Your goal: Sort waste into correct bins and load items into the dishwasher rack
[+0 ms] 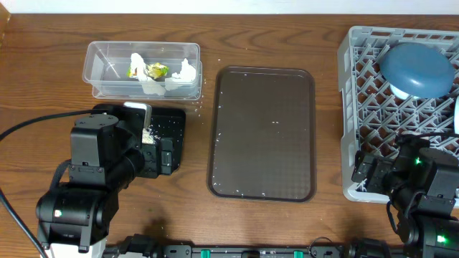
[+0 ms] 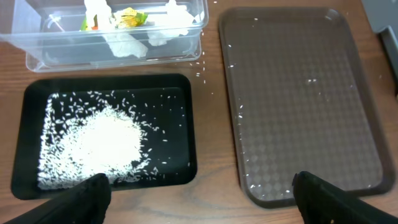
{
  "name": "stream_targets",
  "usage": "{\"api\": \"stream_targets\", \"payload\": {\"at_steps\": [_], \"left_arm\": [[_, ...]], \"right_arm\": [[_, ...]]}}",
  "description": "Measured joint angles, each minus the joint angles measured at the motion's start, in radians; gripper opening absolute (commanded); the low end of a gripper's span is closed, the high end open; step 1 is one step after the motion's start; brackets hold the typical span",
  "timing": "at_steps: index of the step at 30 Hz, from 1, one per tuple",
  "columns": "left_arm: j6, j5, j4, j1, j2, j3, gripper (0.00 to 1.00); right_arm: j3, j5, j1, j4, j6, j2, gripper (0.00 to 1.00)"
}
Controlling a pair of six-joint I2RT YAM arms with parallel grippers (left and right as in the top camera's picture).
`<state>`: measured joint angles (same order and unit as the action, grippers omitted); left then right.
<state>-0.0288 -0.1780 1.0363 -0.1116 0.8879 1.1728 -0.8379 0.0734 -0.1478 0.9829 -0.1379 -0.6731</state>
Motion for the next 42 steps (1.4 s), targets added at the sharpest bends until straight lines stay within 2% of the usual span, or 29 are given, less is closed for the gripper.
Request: {"api": "stream_targets", "payload": {"at_steps": [24, 35, 42], "left_arm": [[0.001, 0.002, 0.0, 0.0, 0.001, 0.0, 0.98], [0.001, 0.002, 0.001, 0.0, 0.001, 0.0, 0.98], [0.001, 0.002, 0.003, 0.0, 0.001, -0.001, 0.98]], "right_arm": [[0.005, -0.003, 0.017, 0.0, 0.0, 0.031, 0.99], [0.069, -0.003, 0.138, 0.0, 0.0, 0.266, 0.99], [0.188, -0.011, 0.173, -0.046, 0.001, 0.448, 0.99]]}}
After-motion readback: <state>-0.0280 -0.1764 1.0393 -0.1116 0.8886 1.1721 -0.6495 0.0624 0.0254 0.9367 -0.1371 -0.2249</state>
